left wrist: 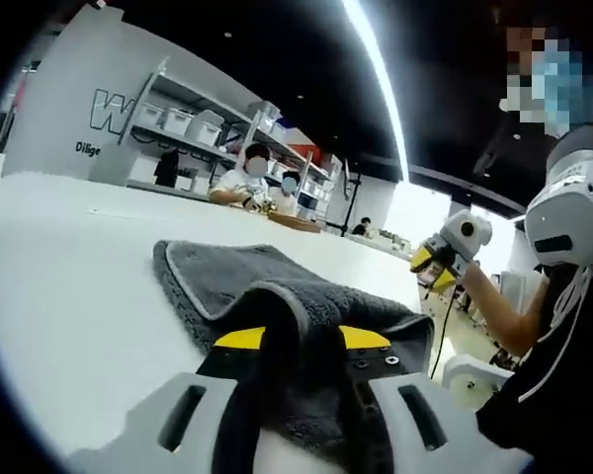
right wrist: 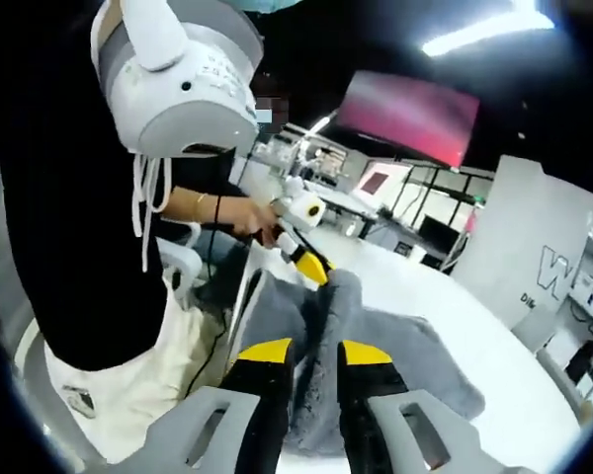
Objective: Open the folded towel by lifting each exposed corner and separating the folded layers until the towel lies flat within the target outline without major curled edges
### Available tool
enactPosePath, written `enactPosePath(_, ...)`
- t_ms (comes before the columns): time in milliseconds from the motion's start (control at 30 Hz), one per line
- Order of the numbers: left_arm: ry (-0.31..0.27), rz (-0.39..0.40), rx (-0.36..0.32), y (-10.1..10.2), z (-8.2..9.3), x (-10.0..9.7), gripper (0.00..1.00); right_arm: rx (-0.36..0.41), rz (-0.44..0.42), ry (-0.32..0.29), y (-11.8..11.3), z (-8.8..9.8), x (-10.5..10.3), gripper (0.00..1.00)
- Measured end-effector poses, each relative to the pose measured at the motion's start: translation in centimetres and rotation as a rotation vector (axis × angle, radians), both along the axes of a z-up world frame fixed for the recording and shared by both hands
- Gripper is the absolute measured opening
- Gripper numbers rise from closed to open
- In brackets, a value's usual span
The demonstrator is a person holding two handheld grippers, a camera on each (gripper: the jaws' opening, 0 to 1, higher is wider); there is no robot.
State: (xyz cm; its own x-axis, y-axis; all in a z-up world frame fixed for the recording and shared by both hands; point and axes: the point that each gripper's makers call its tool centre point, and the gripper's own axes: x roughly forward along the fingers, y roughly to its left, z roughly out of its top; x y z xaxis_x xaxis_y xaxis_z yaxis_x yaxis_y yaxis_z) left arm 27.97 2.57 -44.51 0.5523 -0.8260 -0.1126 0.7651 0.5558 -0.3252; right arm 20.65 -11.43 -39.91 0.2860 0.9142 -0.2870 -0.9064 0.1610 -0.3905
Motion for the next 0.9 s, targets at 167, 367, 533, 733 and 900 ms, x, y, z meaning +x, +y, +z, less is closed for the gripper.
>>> enactPosePath(167,0.092,0.036,-0.03,-0.1,-0.7,0.4,0.21,0.031,-0.024,-0.016,0.6,0.8,0.4,0.12)
enactPosePath(367,0.142,0.037,-0.093,-0.4,-0.6,0.3,0.14,0.048,-0.057,-0.034,1.5,1.2,0.7,0.12)
enactPosePath(533,0.164,0.003,-0.139,-1.0,0.2,-0.1,0.02,0.069,-0.101,-0.05,2.4,1.6,1.2,0.12)
enactPosePath(733,0.174,-0.026,-0.186,-2.0,1.6,-0.5,0.02,0.063,-0.11,-0.061,2.8,1.8,1.4,0.11)
enactPosePath(900,0.193,-0.063,-0.263,-3.2,3.3,-0.9,0.02,0.042,-0.131,-0.088,3.3,1.8,1.8,0.12)
